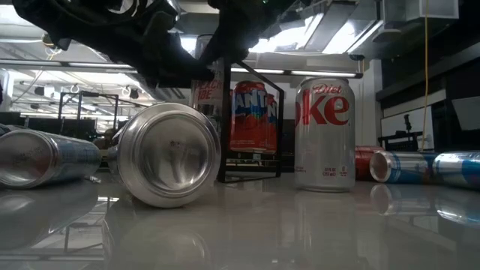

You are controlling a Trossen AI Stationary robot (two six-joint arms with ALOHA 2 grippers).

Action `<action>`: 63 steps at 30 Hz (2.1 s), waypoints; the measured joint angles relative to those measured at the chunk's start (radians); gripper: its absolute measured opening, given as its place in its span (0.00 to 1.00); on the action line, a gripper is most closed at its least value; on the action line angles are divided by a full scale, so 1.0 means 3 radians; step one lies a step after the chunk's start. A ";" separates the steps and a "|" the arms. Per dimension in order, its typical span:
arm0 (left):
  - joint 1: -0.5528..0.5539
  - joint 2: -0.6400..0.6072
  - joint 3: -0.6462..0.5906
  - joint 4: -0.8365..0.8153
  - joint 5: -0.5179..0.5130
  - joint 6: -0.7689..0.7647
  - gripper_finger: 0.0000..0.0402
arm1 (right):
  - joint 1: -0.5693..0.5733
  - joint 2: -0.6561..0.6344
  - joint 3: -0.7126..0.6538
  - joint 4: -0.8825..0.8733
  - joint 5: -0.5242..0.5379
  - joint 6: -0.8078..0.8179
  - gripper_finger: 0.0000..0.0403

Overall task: Pick and place cans onto a shelf
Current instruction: Put the top pink/white soda can on the shelf

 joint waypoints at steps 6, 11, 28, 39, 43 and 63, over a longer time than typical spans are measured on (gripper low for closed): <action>0.0000 -0.0095 -0.0004 -0.0046 -0.0010 0.0002 0.52 | 0.0000 -0.0004 0.0000 0.0068 0.0120 0.0168 0.70; 0.0000 -0.0110 -0.0003 -0.0115 -0.0026 -0.0001 0.52 | -0.0001 -0.0005 -0.0001 0.0107 0.0128 0.0169 0.70; 0.0000 -0.0130 0.0008 -0.0097 -0.0040 -0.0003 0.52 | -0.0003 0.0006 0.0167 -0.0066 0.0161 0.0356 0.70; 0.0000 -0.0613 0.0013 -0.0161 -0.0034 0.0243 0.52 | -0.0005 0.0010 0.0773 -0.0522 0.0156 0.0169 0.70; 0.0006 -0.0818 0.0009 -0.0163 -0.0039 0.0424 0.52 | -0.0005 0.0008 0.0963 -0.0670 0.0255 0.0030 0.70; 0.0006 -0.0941 -0.0006 -0.0284 0.0025 0.0398 0.52 | -0.0006 0.0103 0.1074 -0.0680 0.0244 0.0009 0.70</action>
